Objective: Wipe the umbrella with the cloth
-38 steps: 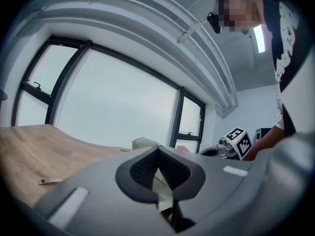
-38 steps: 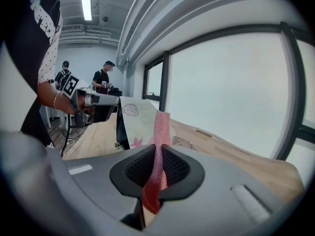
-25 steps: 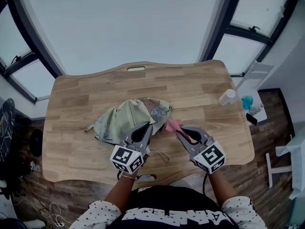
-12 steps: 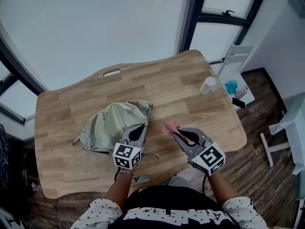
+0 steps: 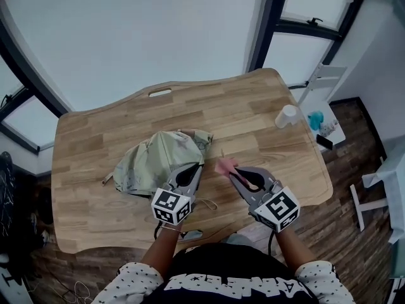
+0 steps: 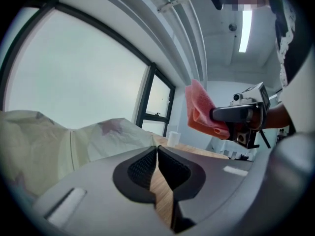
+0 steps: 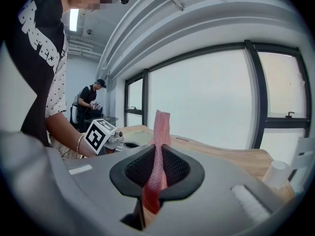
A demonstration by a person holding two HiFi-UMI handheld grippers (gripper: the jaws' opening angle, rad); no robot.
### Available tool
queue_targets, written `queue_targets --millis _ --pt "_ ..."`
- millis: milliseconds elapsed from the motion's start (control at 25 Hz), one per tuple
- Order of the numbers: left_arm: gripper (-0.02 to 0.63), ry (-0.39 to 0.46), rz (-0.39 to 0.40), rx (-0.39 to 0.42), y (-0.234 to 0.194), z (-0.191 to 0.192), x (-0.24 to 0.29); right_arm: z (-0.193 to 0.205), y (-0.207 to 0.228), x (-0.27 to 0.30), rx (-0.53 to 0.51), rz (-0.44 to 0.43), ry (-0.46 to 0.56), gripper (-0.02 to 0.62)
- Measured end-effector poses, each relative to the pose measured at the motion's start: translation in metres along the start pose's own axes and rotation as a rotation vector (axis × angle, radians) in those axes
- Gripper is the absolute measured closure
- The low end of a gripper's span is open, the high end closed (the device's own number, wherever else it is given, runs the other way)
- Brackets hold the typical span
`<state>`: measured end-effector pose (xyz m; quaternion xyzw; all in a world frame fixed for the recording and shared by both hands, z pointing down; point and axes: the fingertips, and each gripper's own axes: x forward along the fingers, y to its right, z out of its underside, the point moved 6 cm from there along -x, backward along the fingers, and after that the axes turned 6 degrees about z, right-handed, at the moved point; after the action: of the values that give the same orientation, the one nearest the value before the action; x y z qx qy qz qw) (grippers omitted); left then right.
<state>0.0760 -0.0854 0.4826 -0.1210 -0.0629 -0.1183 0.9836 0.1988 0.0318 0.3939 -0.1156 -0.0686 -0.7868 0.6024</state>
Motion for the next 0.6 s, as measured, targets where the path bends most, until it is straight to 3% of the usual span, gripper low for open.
queue_targets --millis 320,600 --pt "0.534 0.034 0.001 -0.004 0.016 -0.004 -0.032 -0.013 -0.020 0.027 -0.054 -0.107 0.005 0.551" --pt "0.539 0.110 -0.099 -0.003 0.014 -0.015 -0.081 -0.057 -0.043 0.058 -0.056 -0.184 0.088 0.551"
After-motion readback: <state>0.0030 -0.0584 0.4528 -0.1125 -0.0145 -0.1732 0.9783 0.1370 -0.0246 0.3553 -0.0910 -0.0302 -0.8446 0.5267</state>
